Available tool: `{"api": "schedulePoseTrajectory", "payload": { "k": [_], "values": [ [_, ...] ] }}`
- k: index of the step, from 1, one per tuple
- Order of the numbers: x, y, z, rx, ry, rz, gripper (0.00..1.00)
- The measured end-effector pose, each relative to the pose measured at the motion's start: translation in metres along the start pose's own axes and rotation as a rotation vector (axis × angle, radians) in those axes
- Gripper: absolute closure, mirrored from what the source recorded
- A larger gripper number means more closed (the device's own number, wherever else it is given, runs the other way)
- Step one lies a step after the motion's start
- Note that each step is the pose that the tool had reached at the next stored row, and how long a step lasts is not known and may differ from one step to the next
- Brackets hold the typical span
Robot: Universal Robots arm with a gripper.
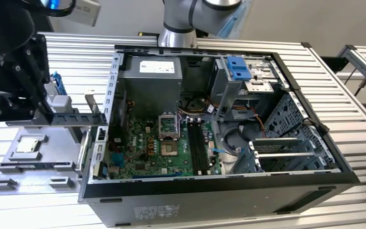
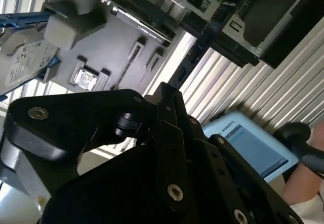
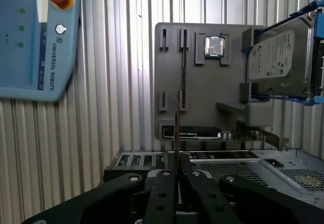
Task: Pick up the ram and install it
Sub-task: 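Pick up the ram and move it above insertion slot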
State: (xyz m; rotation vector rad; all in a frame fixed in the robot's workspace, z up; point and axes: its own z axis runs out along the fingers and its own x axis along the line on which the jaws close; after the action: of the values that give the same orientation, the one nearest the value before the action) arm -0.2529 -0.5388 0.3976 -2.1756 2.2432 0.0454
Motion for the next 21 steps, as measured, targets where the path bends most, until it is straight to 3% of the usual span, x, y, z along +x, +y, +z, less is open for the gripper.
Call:
{"api": "schedulePoseTrajectory", "payload": {
  "k": [21],
  "values": [
    [-0.0035, -0.0955, -0.0008, 0.0000, 0.0000, 0.000, 1.00]
  ]
}}
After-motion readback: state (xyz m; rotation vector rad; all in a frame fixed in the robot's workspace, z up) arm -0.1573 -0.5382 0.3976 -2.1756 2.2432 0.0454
